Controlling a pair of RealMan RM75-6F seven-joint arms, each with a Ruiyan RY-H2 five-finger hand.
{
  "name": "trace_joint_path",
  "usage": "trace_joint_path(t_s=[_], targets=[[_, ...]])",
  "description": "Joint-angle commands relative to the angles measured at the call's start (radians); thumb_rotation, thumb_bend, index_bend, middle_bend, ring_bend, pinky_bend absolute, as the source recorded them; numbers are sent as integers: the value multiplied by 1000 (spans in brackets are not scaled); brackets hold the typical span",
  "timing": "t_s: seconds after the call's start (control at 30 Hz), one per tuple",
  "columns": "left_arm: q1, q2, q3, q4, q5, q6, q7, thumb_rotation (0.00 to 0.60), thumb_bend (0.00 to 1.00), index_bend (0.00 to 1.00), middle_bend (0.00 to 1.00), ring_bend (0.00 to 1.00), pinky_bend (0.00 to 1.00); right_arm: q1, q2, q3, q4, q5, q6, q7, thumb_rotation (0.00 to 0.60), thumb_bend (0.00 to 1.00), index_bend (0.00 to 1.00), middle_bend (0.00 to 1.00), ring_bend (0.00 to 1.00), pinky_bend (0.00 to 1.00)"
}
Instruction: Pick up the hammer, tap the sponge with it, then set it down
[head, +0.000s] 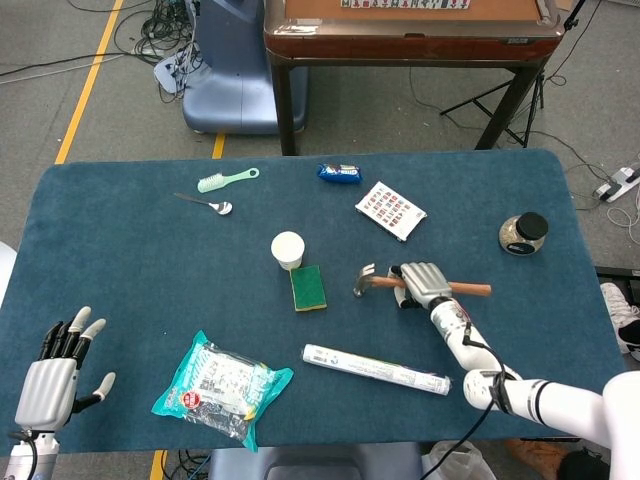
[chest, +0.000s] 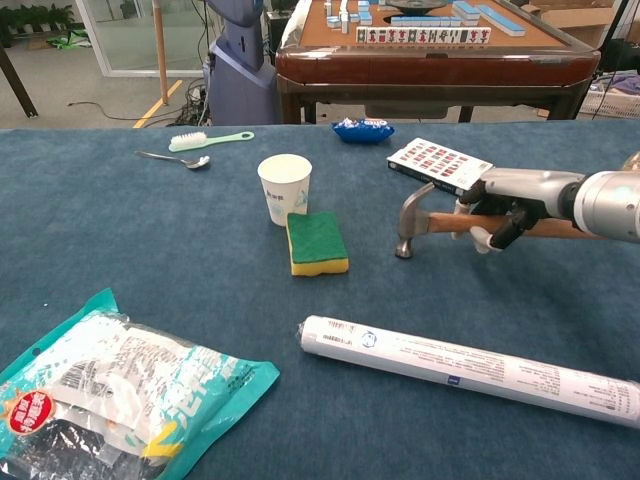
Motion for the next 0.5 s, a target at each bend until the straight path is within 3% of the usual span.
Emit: trace_joint_path(t_s=[0.03, 0.5], targets=[[0, 0, 0, -1, 0, 0, 0, 600, 245, 135, 18, 29, 0, -10, 10, 6, -8, -27, 7, 22, 600, 875, 572, 640, 424, 253], [5, 3, -2, 0, -7, 7, -3, 600, 245, 136, 18, 29, 0, -20, 84, 25, -79, -124, -7, 92, 600, 977, 653, 707, 515, 342]])
